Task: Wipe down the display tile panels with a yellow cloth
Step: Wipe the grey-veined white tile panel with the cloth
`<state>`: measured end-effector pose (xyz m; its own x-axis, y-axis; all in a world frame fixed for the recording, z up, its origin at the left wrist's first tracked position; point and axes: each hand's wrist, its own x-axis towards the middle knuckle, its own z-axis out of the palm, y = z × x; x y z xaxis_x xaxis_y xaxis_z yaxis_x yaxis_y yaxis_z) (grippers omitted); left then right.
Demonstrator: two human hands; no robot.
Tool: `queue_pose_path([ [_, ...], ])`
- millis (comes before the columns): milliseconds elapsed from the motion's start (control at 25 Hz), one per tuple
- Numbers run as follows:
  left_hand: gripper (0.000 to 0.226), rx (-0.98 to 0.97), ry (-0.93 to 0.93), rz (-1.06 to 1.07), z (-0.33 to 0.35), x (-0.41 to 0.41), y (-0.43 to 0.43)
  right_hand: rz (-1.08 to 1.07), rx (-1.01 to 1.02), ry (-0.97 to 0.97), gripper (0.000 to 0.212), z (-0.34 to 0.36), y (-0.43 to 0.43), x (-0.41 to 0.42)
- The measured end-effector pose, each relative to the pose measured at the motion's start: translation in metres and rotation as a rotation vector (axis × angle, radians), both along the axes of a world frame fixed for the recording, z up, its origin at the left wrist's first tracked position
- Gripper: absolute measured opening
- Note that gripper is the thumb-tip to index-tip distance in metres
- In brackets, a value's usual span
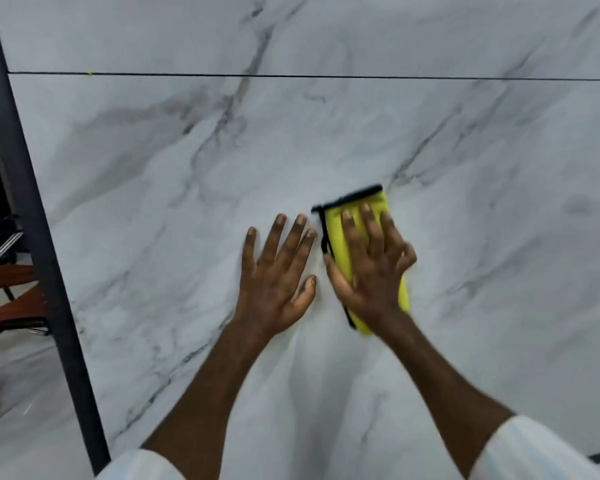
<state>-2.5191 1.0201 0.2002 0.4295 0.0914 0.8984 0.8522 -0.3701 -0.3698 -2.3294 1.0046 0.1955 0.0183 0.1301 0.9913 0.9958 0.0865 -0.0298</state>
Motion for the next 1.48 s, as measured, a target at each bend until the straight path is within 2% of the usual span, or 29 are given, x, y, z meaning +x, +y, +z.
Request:
queue_pose_path([
  [160, 0.073, 0.017, -0.033, 0.029, -0.005, 0.002, 0.007, 0.081, 0.023, 0.062, 0.073, 0.147, -0.004, 0.014],
  [240, 0.072, 0.016, -0.028, -0.001, -0.007, 0.003, 0.005, 0.078, 0.029, 0.074, 0.074, 0.168, -0.007, 0.022],
  [320, 0.071, 0.016, -0.04, -0.008, -0.008, 0.003, 0.005, 0.037, 0.04, 0.041, 0.072, 0.135, -0.004, 0.022],
  [520, 0.07, -0.048, -0.099, 0.02, -0.015, 0.01, 0.003, -0.007, 0.019, 0.013, 0.067, -0.021, -0.003, 0.013],
  [680, 0.068, -0.19, -0.128, -0.083, -0.093, 0.022, -0.011, 0.033, -0.084, -0.028, 0.069, -0.148, -0.007, 0.014],
  [840, 0.083, -0.271, -0.081, 0.026, -0.19, 0.025, -0.015, 0.074, -0.191, -0.025, 0.076, -0.256, -0.014, 0.02],
  [960, 0.082, -0.243, -0.117, 0.079, -0.216, 0.028, -0.008, 0.059, -0.273, -0.07, 0.084, -0.33, -0.023, 0.022],
  [1040, 0.08, -0.216, -0.127, 0.061, -0.219, 0.028, -0.005, 0.063, -0.313, -0.106, 0.077, -0.372, -0.028, 0.025],
  [1160, 0.077, -0.161, -0.128, 0.061, -0.224, 0.026, 0.0, 0.091, -0.375, -0.116, 0.063, -0.423, -0.035, 0.027],
  [1280, 0.076, -0.097, -0.132, 0.09, -0.232, 0.028, 0.01, 0.109, -0.413, -0.137, 0.059, -0.458, -0.039, 0.035],
  [1360, 0.076, -0.083, -0.135, 0.1, -0.232, 0.028, 0.011, 0.132, -0.439, -0.131, 0.059, -0.454, -0.04, 0.035],
  [1480, 0.076, -0.096, -0.129, 0.115, -0.23, 0.027, 0.007, 0.249, -0.471, -0.037, 0.079, -0.393, -0.04, 0.016],
])
